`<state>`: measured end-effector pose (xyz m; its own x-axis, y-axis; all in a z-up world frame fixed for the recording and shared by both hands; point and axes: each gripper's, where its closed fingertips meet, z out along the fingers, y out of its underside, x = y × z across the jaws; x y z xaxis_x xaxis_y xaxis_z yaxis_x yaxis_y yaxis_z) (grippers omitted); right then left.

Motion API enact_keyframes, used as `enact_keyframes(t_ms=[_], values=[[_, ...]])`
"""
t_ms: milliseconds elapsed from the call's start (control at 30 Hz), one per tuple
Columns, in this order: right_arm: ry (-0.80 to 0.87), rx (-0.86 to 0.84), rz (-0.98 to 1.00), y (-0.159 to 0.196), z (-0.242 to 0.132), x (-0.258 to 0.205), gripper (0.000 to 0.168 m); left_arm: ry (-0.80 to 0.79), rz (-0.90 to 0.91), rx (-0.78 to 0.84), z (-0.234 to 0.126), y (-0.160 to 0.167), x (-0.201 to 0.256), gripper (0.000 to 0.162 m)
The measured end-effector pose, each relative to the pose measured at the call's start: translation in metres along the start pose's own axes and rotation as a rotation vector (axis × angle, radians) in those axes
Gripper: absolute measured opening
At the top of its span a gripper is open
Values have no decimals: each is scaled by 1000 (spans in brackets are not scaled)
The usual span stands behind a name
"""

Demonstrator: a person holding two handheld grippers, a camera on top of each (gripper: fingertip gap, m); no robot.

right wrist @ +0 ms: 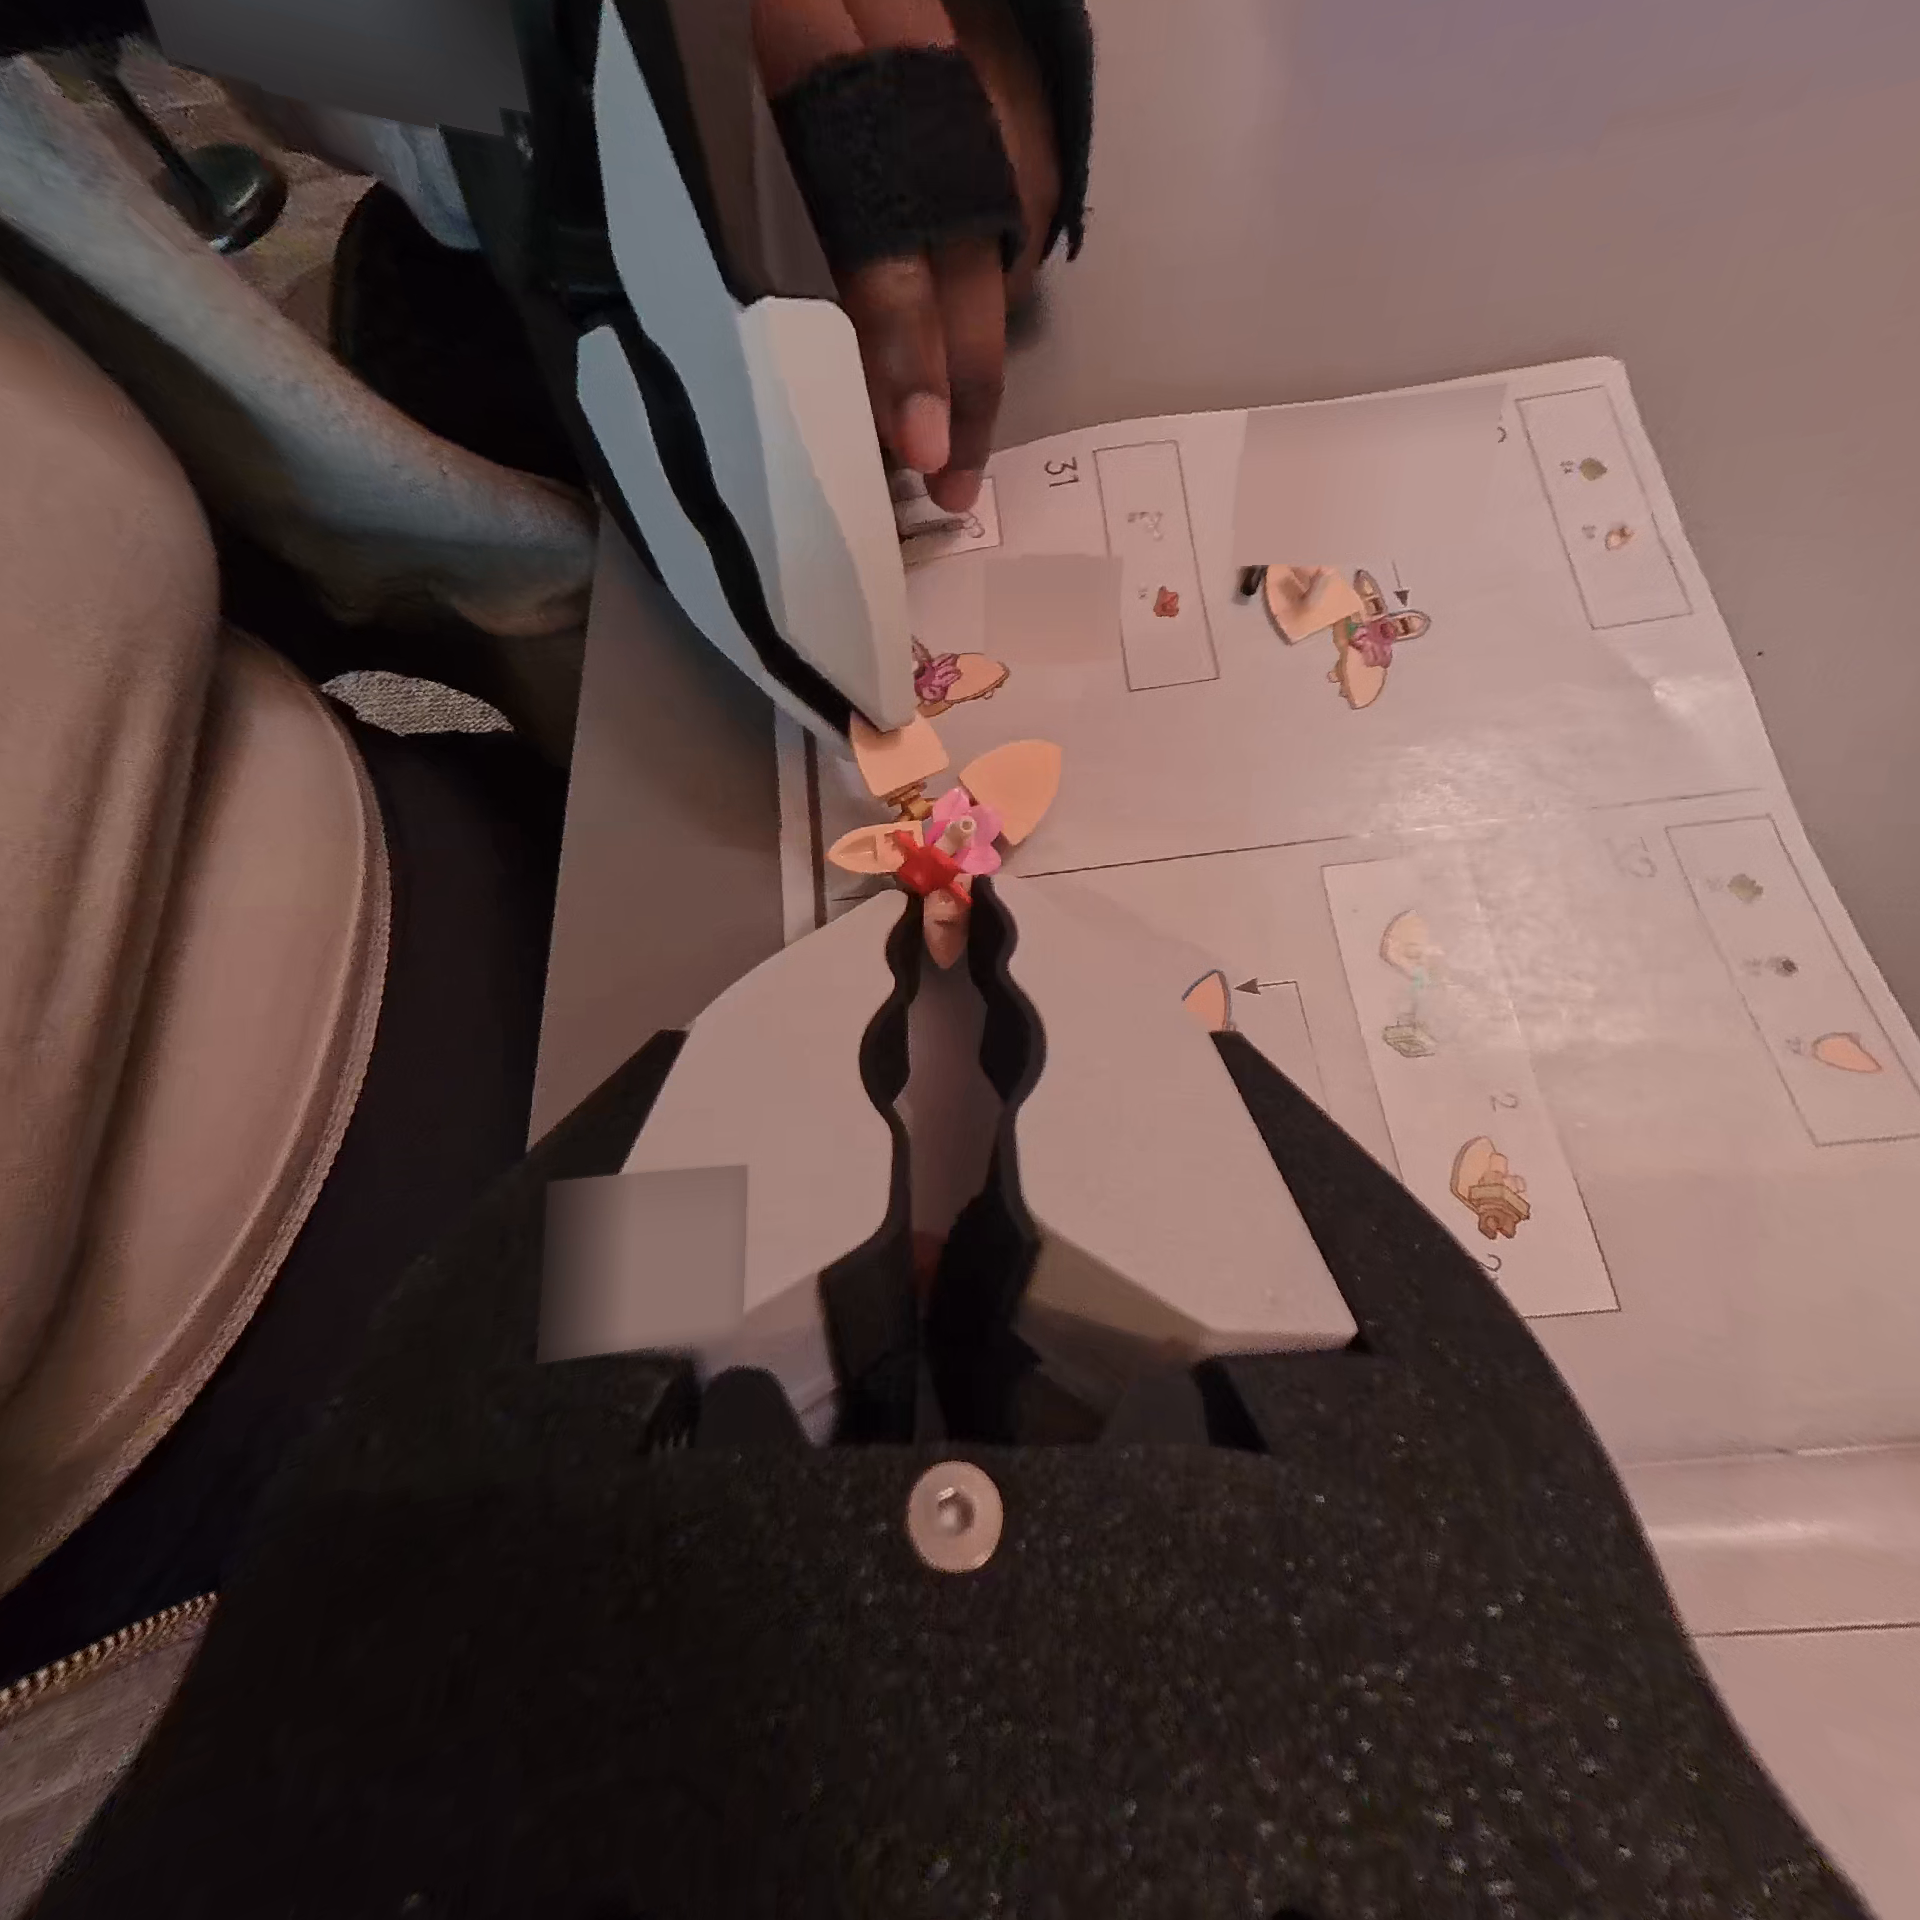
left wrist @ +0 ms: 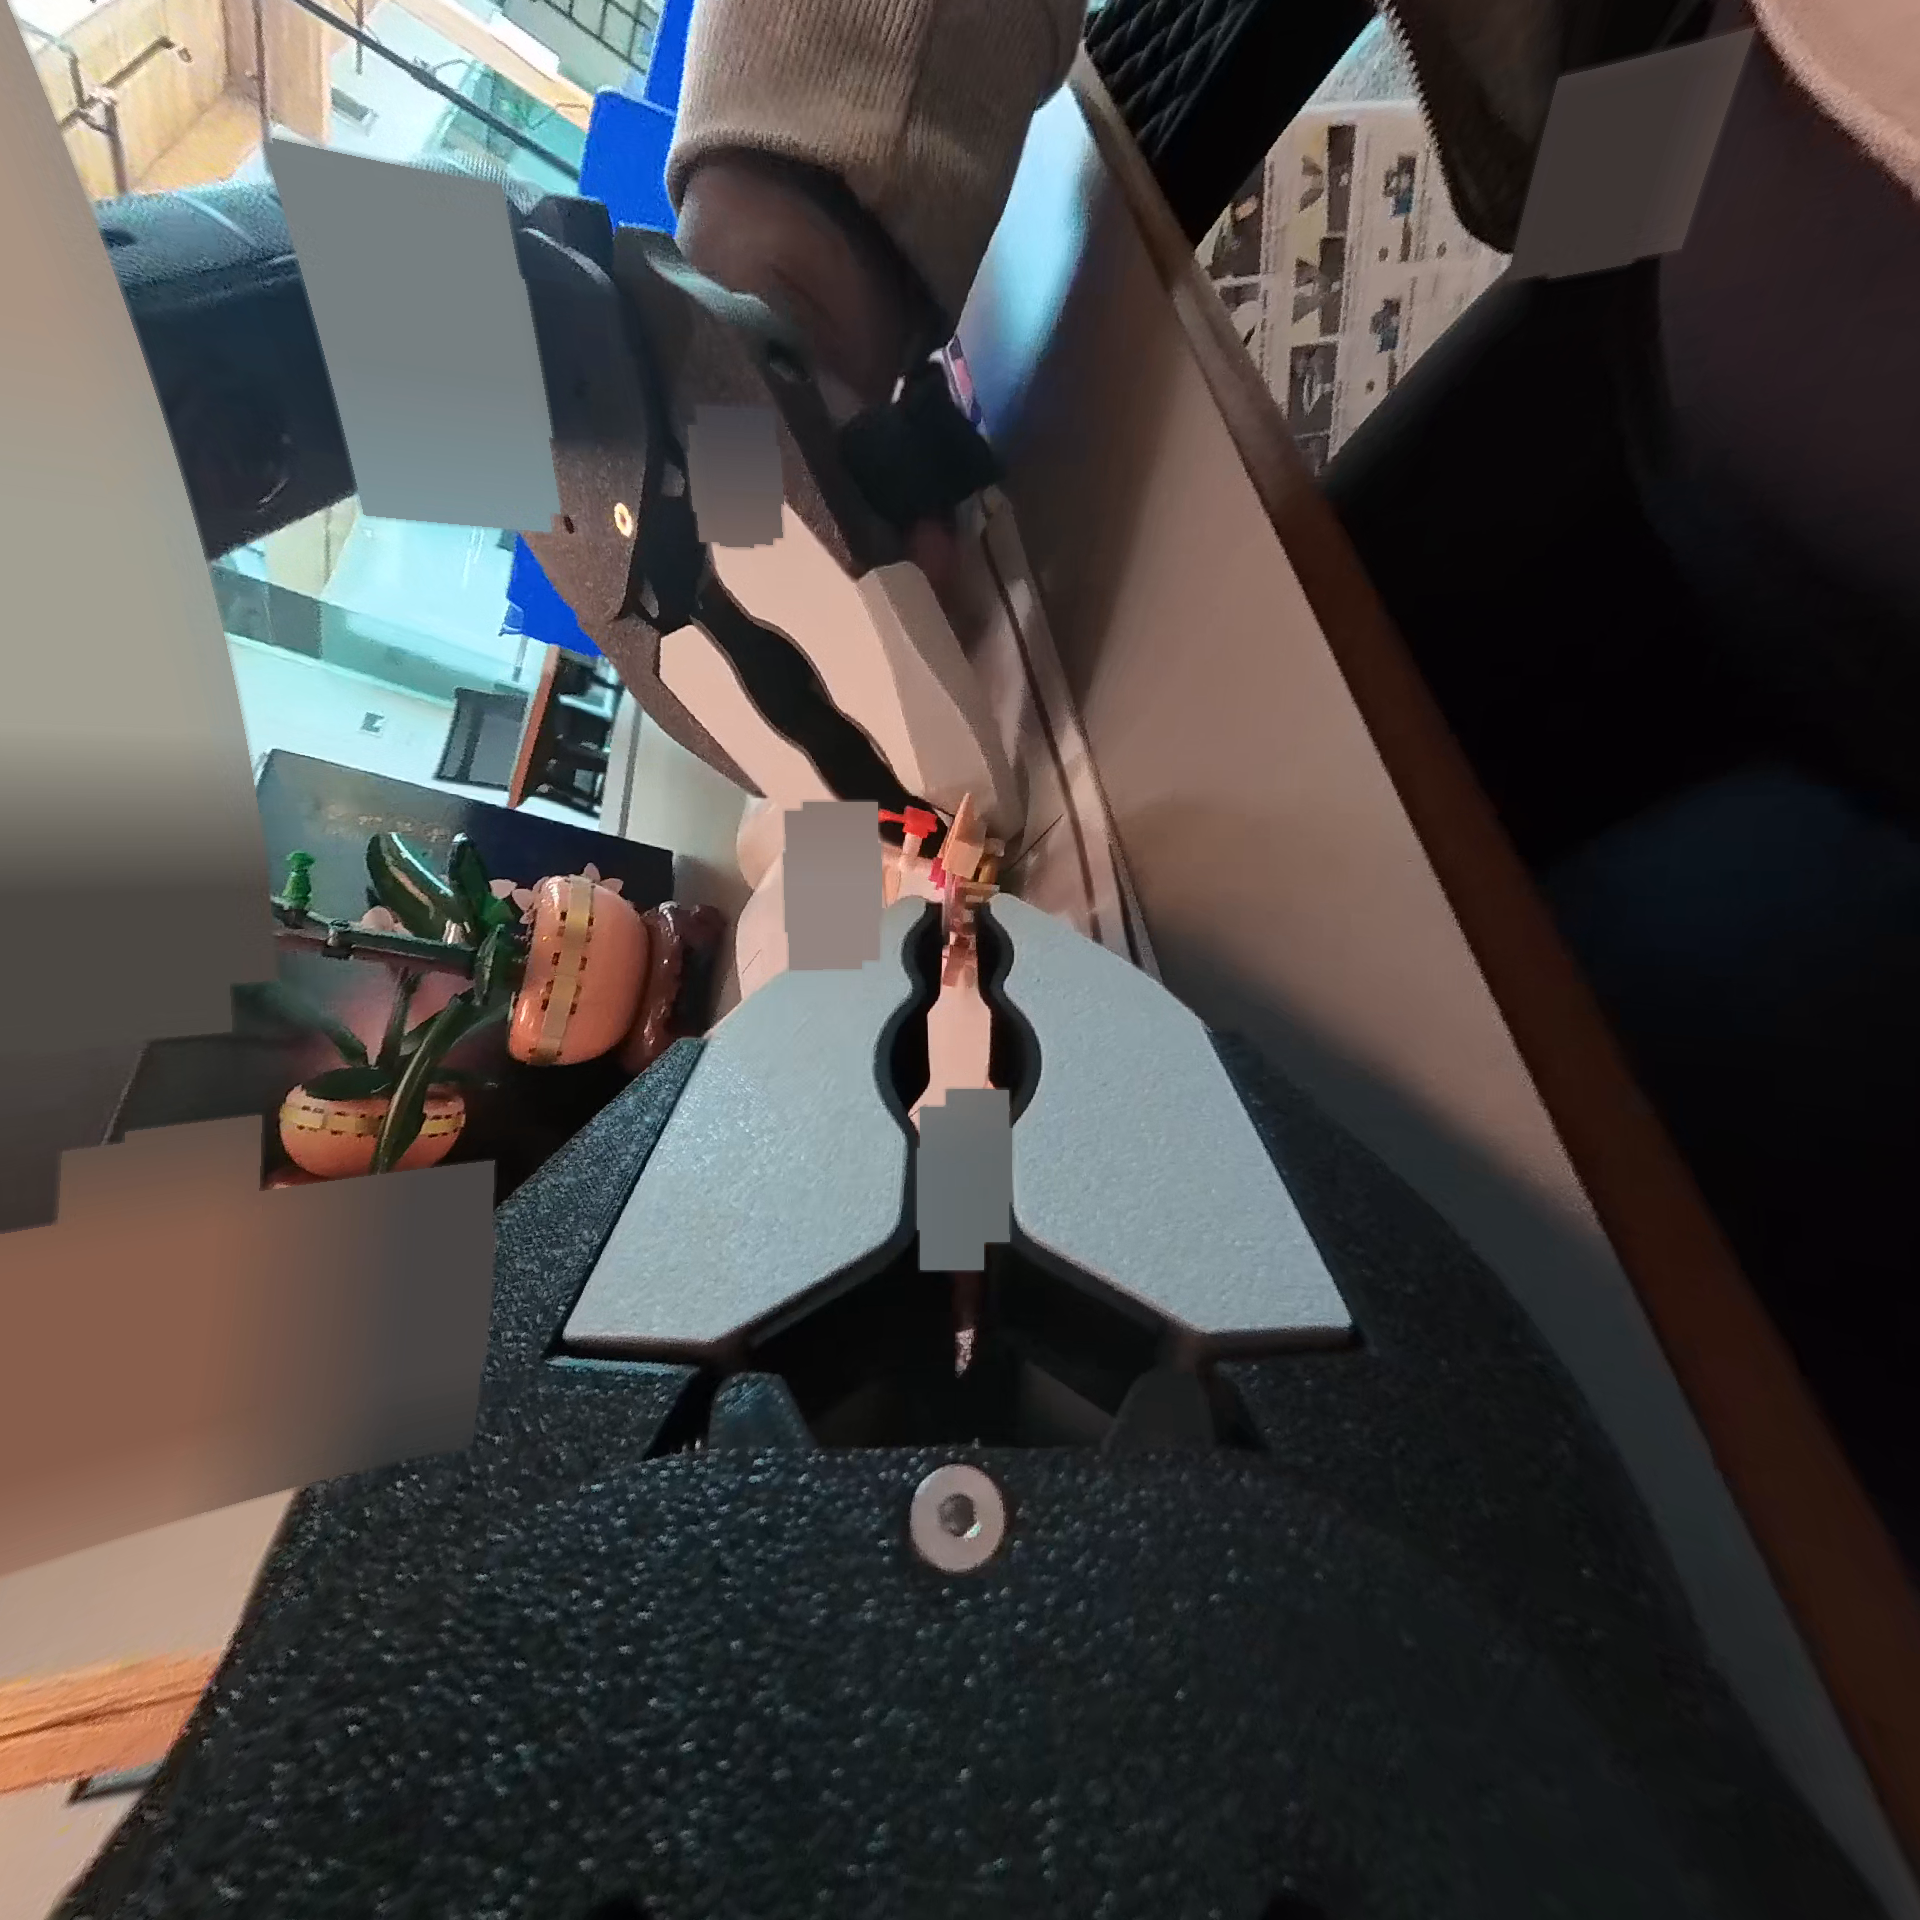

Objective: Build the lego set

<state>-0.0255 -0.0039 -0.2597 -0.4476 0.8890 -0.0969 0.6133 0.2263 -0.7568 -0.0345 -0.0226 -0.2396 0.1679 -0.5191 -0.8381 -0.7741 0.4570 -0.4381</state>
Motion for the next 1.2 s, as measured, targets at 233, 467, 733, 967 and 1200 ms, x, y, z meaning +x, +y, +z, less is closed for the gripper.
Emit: enact_keyframes(t_ms=[233, 467, 733, 967, 1200], values=[[257, -49, -77, -4, -6, 15, 9, -79, -102, -37, -7, 2, -20, 27], [567, -116, -66, -2, -20, 41, 12, -119, -508, -203, -3, 26, -35, 25], [514, -65, 75, 2, -24, 36, 27, -127, -628, -308, -2, 33, -29, 20], [445, 71, 134, -9, -42, 27, 27, -243, -813, -403, -35, 54, -32, 19], [300, 114, 20, -37, -53, 25, 19, -161, -961, -386, -39, 60, -29, 19]])
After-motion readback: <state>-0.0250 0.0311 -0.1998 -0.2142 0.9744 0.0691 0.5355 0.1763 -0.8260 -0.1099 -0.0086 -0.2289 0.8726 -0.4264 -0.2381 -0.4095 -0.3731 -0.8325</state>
